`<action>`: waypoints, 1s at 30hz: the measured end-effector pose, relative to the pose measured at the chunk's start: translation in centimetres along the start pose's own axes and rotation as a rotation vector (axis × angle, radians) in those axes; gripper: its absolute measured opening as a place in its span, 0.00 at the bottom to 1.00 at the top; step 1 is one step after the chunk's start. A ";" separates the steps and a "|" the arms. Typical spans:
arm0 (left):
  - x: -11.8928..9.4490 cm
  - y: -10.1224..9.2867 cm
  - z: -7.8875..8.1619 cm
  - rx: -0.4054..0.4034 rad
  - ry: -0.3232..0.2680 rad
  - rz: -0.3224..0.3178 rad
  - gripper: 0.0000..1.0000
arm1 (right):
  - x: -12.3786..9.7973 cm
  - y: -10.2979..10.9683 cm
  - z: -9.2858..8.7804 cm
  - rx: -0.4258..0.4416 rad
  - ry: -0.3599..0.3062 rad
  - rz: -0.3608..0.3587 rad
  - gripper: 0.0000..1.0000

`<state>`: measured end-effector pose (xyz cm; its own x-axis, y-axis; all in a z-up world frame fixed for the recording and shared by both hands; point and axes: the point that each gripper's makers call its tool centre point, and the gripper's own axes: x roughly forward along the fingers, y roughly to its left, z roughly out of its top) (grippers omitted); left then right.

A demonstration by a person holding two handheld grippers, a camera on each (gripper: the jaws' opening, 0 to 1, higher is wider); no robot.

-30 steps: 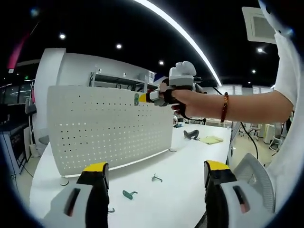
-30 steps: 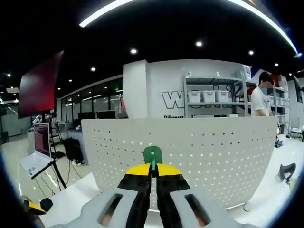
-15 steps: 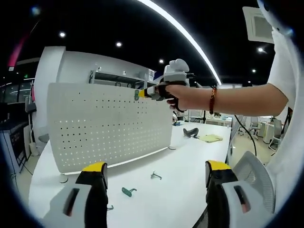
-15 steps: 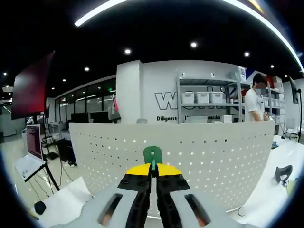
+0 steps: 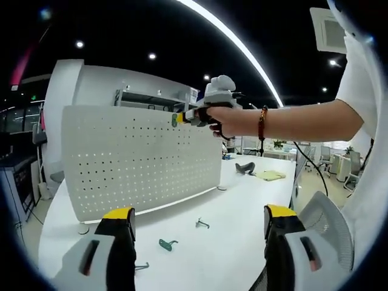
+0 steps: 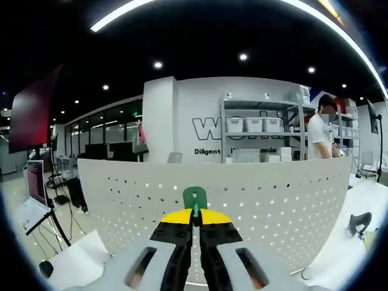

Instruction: Insert the hook assembly into the mounting plate slot until the hook locks in place.

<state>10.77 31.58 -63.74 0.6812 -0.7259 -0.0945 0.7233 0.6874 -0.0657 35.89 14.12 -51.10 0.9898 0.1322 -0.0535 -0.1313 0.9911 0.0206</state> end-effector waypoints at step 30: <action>0.4 2.2 0.2 -0.034 -0.002 0.013 0.89 | 4.0 -2.0 -1.0 0.082 0.028 -0.043 0.02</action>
<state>12.66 32.83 -63.74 0.6908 -0.7170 -0.0938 0.7102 0.6971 -0.0985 40.03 12.63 -52.39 0.9923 0.0907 -0.0839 -0.0823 0.9917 0.0988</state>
